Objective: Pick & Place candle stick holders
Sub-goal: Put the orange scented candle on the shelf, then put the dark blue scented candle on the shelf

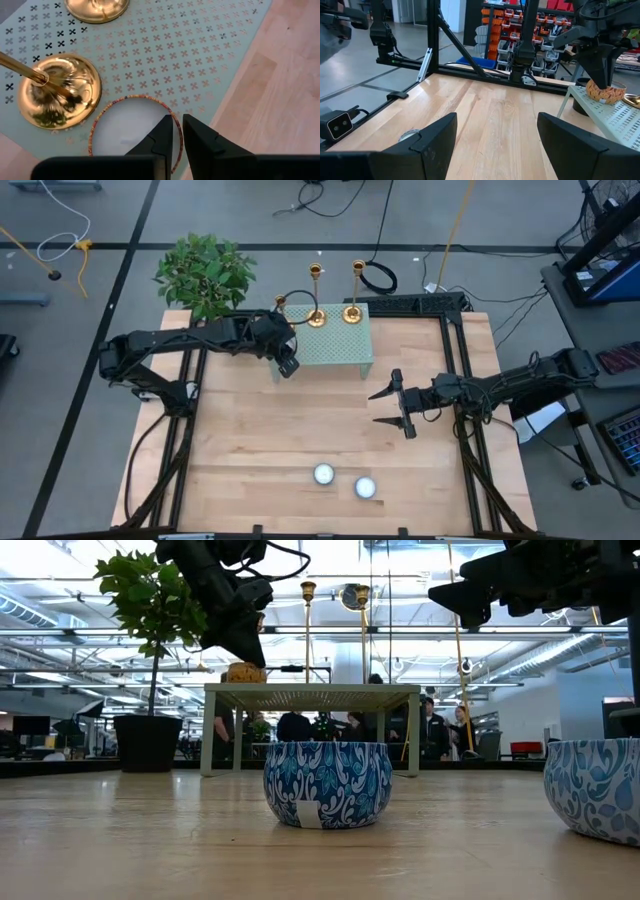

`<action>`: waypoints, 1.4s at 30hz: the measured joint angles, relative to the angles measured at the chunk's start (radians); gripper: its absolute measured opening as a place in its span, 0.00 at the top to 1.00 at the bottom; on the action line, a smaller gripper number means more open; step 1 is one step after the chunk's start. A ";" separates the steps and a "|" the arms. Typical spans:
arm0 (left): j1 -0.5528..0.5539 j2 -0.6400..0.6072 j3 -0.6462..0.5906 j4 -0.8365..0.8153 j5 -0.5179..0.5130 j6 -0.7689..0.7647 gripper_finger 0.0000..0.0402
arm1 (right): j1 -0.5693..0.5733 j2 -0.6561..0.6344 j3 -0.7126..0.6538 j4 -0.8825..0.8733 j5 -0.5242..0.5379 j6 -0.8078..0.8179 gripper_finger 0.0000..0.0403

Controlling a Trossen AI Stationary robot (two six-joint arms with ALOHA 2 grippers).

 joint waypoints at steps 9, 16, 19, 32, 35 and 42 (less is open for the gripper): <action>-0.001 0.000 0.000 0.000 -0.001 0.032 0.88 | 0.000 0.000 0.000 0.000 0.000 -0.002 0.34; -0.003 0.000 0.000 0.009 -0.056 0.043 0.88 | 0.000 0.000 0.000 0.000 0.000 -0.003 0.34; -0.003 0.000 0.000 0.010 -0.053 0.035 0.88 | 0.000 0.000 0.000 0.000 0.000 -0.004 0.34; -0.025 -0.021 0.000 0.067 -0.049 0.052 0.88 | 0.000 0.000 0.000 0.000 0.000 -0.011 0.34; -0.025 -0.035 0.000 0.066 -0.049 0.052 0.88 | 0.000 0.000 0.000 0.000 0.000 -0.011 0.34; -0.067 -0.062 0.001 0.109 0.009 0.136 0.88 | 0.000 0.000 0.000 0.001 0.000 -0.008 0.34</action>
